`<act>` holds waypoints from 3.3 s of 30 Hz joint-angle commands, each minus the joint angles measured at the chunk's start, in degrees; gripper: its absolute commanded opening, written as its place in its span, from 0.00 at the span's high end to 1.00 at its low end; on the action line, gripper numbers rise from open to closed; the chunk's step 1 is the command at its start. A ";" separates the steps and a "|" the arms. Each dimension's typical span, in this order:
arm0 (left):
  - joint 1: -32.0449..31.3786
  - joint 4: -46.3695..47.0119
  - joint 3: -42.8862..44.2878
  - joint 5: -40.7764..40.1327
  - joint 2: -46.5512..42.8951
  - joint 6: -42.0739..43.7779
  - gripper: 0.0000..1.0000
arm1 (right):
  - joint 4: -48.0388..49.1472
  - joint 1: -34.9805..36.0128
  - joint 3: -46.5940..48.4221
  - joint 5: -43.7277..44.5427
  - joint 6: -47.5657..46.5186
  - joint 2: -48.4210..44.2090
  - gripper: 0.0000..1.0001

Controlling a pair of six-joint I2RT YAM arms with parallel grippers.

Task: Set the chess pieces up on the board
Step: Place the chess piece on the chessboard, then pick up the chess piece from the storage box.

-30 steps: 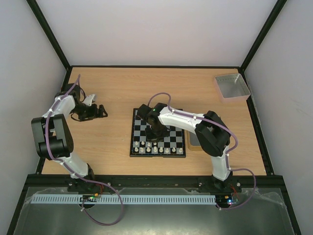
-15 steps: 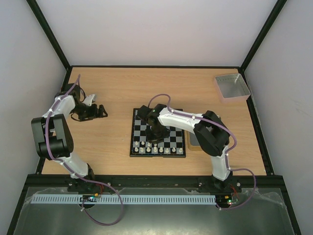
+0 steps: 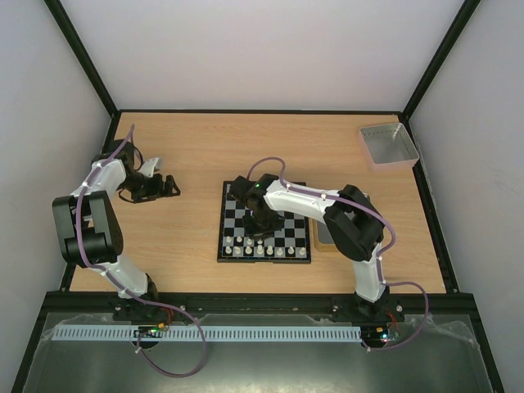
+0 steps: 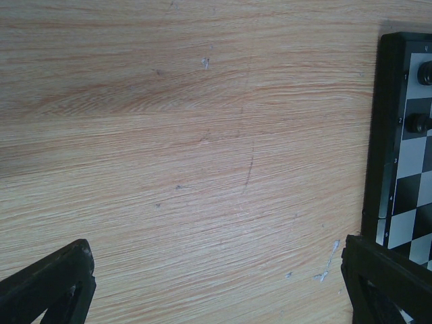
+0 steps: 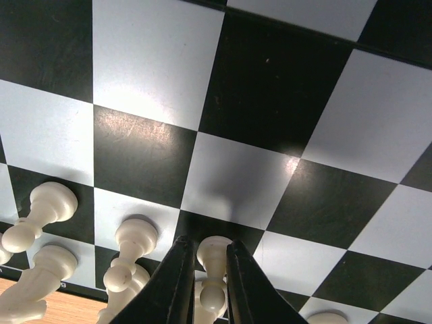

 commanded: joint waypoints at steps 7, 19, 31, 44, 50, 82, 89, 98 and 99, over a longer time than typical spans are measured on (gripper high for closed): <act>0.29 -0.19 1.00 0.67 0.28 -0.06 0.01 | -0.59 0.37 0.32 0.33 -0.21 0.96 0.84; 0.23 -0.27 1.00 0.76 0.10 -0.06 0.01 | -1.66 -0.10 2.66 2.45 0.04 1.64 0.81; 0.34 -0.45 0.99 0.50 -0.33 -0.06 0.01 | -4.11 -3.16 5.40 5.25 -0.82 1.30 0.80; -2.06 -3.44 3.83 -6.37 -2.73 2.98 0.01 | -4.67 -9.41 -2.15 11.01 -2.34 -18.78 0.69; -4.00 -4.89 4.06 -9.79 -4.27 3.35 0.01 | -5.70 -16.87 -12.45 14.15 0.88 -31.47 0.71; -15.52 -4.89 13.34 -9.58 5.03 -0.34 0.01 | -1.03 -39.55 -32.64 9.27 -1.54 -41.67 0.74; -16.97 -2.51 10.99 -8.50 2.14 -1.63 0.01 | 0.93 -40.49 -34.47 7.58 -3.12 -39.26 0.74; -18.60 -2.59 11.29 -6.45 2.73 -1.69 0.01 | 5.53 -44.13 -37.91 3.43 -2.76 -35.54 0.75; -18.93 -2.64 11.29 -6.58 2.92 -1.68 0.01 | 5.90 -44.54 -38.07 3.26 -2.76 -35.11 0.75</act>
